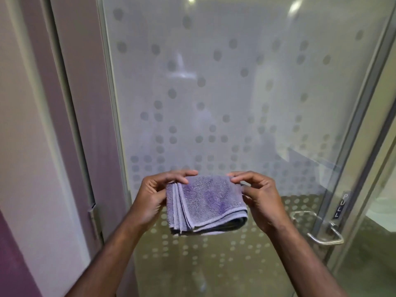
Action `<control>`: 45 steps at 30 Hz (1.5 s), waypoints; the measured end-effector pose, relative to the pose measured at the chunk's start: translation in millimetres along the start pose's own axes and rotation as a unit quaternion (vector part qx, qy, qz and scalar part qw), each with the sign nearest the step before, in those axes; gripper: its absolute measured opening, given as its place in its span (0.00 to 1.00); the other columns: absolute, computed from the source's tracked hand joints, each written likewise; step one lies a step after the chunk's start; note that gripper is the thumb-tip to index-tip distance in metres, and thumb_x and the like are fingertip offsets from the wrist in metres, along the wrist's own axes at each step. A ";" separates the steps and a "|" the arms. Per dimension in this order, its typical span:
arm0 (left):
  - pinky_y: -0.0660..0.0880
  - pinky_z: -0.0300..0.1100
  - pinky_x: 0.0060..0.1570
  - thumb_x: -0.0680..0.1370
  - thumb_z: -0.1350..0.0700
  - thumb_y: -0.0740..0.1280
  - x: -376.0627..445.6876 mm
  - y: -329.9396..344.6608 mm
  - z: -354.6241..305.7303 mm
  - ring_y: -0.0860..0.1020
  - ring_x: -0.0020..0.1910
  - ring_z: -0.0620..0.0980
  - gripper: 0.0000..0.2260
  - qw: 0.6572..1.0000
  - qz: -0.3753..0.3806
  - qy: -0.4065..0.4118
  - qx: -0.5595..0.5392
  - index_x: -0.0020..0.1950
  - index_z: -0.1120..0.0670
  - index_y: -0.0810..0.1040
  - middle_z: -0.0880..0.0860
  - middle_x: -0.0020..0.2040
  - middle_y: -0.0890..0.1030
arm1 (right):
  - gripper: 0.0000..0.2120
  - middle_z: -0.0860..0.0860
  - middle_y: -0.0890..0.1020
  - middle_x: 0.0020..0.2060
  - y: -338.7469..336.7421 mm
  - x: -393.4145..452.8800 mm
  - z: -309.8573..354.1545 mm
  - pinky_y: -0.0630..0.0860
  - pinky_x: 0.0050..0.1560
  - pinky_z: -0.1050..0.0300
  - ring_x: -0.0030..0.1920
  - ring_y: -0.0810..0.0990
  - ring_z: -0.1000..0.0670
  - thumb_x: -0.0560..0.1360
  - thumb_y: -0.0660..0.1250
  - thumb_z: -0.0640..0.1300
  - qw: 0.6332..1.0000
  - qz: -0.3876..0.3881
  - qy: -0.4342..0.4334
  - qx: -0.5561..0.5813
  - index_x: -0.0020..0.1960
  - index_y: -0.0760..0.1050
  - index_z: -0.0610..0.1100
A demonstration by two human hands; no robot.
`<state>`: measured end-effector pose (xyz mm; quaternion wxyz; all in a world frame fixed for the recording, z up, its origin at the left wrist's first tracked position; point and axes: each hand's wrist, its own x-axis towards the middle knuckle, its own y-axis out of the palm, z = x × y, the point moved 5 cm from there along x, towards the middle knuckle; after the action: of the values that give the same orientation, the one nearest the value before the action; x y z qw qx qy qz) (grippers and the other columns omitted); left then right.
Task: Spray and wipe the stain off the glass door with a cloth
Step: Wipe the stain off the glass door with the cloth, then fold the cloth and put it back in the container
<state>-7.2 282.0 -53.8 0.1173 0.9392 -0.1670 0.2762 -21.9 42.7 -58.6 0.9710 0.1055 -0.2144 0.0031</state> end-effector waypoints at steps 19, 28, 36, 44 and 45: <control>0.79 0.50 0.54 0.81 0.50 0.57 -8.5 -4.5 65.0 0.86 0.48 0.55 0.20 0.937 -0.047 -0.284 -0.198 0.52 0.58 0.87 0.60 0.52 0.86 | 0.17 0.48 0.86 0.43 10.5 -19.2 -25.6 0.77 0.35 0.63 0.37 0.83 0.54 0.64 0.77 0.41 0.988 -0.022 0.141 -0.061 0.52 0.81 0.47; 0.83 0.48 0.56 0.72 0.64 0.76 -8.3 41.3 77.4 0.86 0.54 0.59 0.15 0.978 -0.010 -0.198 -0.061 0.58 0.61 0.83 0.59 0.54 0.87 | 0.28 0.45 0.88 0.51 -19.1 -45.5 -15.4 0.84 0.49 0.57 0.48 0.87 0.49 0.68 0.79 0.35 0.987 -0.104 0.119 0.025 0.66 0.76 0.44; 0.81 0.36 0.43 0.76 0.64 0.72 13.3 121.9 82.8 0.87 0.44 0.49 0.08 0.985 0.044 -0.165 -0.007 0.54 0.60 0.84 0.55 0.47 0.88 | 0.30 0.40 0.87 0.55 -94.1 -82.0 15.5 0.84 0.49 0.56 0.52 0.87 0.45 0.65 0.77 0.27 0.983 -0.128 0.099 -0.082 0.66 0.76 0.38; 0.79 0.31 0.38 0.72 0.63 0.77 35.3 244.0 81.8 0.85 0.38 0.42 0.05 0.982 0.110 -0.139 0.062 0.46 0.55 0.86 0.50 0.39 0.88 | 0.20 0.46 0.88 0.53 -213.8 -126.0 75.6 0.83 0.51 0.58 0.50 0.87 0.51 0.72 0.75 0.31 0.970 -0.191 0.095 -0.119 0.63 0.80 0.41; 0.79 0.32 0.37 0.72 0.63 0.77 36.2 262.1 84.3 0.85 0.38 0.42 0.05 0.980 0.126 -0.142 0.065 0.45 0.55 0.86 0.51 0.39 0.88 | 0.19 0.47 0.88 0.52 -231.0 -133.6 83.8 0.83 0.50 0.58 0.49 0.87 0.52 0.73 0.74 0.31 0.967 -0.200 0.094 -0.124 0.62 0.80 0.41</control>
<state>-37.3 6.4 -69.2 -0.0046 0.9458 -0.2808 0.1633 -166.1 -195.3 -87.1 0.9732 0.0243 -0.0950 -0.2082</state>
